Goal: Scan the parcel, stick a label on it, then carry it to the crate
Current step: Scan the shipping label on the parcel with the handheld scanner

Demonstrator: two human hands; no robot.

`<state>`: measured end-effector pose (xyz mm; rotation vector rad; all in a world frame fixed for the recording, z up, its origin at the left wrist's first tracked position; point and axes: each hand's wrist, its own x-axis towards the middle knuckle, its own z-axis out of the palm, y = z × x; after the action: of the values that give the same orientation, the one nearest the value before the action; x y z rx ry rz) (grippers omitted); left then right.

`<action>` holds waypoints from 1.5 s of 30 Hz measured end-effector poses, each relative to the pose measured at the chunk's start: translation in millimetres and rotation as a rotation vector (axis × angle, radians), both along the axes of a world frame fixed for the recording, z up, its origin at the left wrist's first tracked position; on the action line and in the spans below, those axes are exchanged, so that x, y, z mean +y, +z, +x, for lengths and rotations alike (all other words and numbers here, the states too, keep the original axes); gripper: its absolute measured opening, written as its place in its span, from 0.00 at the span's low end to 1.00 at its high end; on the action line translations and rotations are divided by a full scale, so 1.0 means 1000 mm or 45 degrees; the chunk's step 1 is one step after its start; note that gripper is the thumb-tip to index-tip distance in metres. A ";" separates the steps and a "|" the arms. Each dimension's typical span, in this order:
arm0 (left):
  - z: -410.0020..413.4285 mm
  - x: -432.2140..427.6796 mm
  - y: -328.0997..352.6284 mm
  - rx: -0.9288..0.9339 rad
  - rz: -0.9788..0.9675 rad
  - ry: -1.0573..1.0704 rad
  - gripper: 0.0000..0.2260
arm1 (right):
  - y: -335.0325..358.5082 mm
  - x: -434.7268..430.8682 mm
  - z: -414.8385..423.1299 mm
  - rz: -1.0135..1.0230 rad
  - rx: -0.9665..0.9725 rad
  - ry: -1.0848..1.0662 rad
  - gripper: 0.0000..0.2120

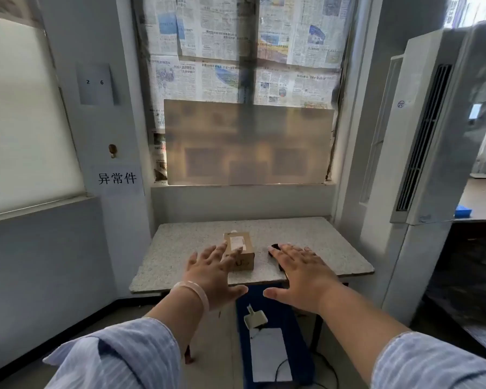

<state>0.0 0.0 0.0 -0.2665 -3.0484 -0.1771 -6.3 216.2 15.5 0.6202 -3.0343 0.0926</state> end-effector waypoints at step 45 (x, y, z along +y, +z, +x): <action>-0.578 -0.042 -0.211 -0.520 0.001 0.164 0.35 | -0.211 -0.070 -0.596 -0.141 -0.669 -0.031 0.39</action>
<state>-577.6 -42.5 -210.8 -0.0341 -3.4547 -0.2522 -602.0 146.2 -195.8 0.6345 -3.4979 0.4933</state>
